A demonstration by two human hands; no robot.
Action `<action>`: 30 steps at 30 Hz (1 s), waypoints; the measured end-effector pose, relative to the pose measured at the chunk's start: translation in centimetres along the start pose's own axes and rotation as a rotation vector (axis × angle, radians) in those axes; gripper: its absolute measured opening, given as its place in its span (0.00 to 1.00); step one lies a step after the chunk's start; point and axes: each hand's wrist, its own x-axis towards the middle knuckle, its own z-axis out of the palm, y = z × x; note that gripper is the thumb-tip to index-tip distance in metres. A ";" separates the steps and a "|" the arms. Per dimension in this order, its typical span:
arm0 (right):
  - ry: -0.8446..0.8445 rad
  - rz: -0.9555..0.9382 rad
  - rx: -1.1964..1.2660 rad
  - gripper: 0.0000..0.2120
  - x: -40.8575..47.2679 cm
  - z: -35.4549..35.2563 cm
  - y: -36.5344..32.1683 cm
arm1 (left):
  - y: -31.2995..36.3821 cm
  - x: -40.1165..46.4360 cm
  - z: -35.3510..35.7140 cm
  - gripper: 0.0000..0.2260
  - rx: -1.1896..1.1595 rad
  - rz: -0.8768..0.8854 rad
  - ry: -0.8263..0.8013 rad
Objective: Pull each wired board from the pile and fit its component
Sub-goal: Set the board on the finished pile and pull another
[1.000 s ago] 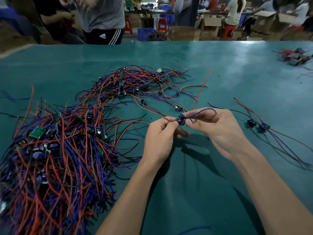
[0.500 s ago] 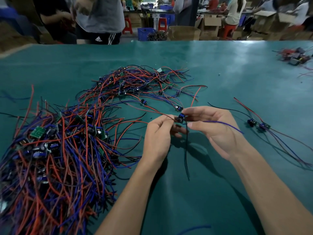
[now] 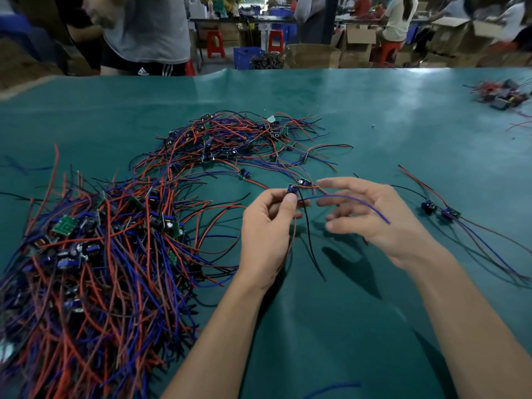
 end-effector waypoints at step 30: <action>0.213 0.071 0.084 0.03 0.5 3.6 0.4 | -0.6 0.4 -0.5 0.06 0.042 0.033 -0.109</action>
